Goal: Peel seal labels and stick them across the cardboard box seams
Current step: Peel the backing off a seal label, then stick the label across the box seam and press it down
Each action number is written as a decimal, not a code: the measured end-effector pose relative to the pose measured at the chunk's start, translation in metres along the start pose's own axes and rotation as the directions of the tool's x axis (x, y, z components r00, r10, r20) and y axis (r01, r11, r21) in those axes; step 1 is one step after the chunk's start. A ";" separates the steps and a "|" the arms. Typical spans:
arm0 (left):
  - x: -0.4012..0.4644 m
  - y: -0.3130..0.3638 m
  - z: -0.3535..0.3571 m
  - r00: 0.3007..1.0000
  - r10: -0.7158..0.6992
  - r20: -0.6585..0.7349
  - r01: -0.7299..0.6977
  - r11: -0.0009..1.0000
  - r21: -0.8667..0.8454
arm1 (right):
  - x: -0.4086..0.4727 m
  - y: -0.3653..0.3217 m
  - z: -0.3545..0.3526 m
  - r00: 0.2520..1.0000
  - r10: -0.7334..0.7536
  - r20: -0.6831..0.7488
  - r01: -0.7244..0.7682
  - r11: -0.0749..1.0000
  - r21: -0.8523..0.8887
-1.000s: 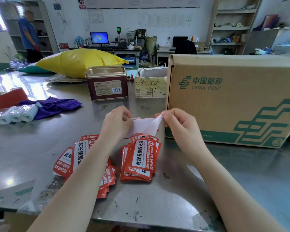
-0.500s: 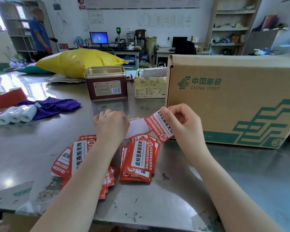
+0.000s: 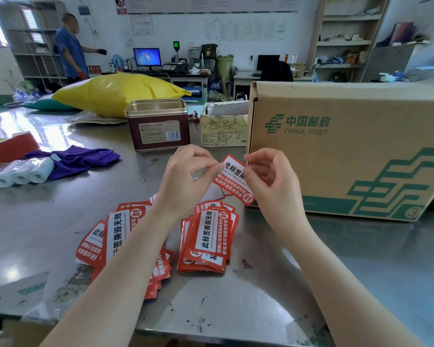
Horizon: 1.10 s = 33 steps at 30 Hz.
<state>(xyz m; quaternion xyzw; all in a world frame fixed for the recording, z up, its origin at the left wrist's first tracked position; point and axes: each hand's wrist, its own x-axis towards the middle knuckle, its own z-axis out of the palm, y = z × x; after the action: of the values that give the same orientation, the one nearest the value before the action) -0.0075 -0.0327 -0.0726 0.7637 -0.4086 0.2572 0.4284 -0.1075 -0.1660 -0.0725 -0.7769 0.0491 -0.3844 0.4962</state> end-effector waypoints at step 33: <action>0.021 0.022 -0.008 0.959 -0.262 -0.104 0.256 0.964 -0.067 | 0.004 -0.009 -0.011 0.949 -0.240 -0.204 0.172 0.938 -0.299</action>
<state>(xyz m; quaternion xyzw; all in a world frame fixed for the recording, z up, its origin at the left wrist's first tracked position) -0.0156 -0.0404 -0.0432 0.7834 -0.2872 0.2302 0.5008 -0.1142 -0.1715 -0.0610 -0.7881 0.0794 -0.5138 0.3295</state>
